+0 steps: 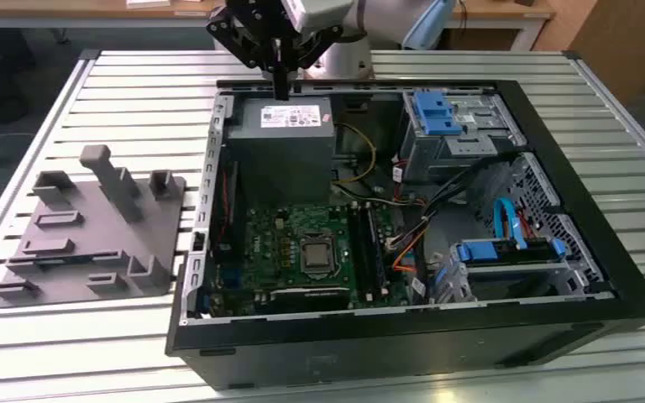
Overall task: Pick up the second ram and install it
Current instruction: 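Reach for the second ram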
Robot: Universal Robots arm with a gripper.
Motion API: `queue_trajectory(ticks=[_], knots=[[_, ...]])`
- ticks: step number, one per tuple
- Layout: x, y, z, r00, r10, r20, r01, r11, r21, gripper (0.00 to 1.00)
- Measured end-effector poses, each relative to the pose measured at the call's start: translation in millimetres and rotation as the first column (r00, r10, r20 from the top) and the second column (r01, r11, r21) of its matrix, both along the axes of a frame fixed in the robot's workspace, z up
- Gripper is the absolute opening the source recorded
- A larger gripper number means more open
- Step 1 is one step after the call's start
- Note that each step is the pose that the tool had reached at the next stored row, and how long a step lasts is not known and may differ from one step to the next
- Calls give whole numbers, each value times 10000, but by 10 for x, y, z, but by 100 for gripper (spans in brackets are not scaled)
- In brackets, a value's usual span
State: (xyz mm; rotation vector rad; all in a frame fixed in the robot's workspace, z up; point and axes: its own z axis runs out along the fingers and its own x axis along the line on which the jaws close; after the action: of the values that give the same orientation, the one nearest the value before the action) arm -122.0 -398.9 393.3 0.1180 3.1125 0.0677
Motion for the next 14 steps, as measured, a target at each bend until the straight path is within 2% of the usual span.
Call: queue_trajectory(ticks=[8, 14], knots=[[-21, 0, 0, 10000, 0, 0, 0, 10000, -1, 10], [-208, 0, 1, 10000, 0, -1, 0, 10000, -1, 10]])
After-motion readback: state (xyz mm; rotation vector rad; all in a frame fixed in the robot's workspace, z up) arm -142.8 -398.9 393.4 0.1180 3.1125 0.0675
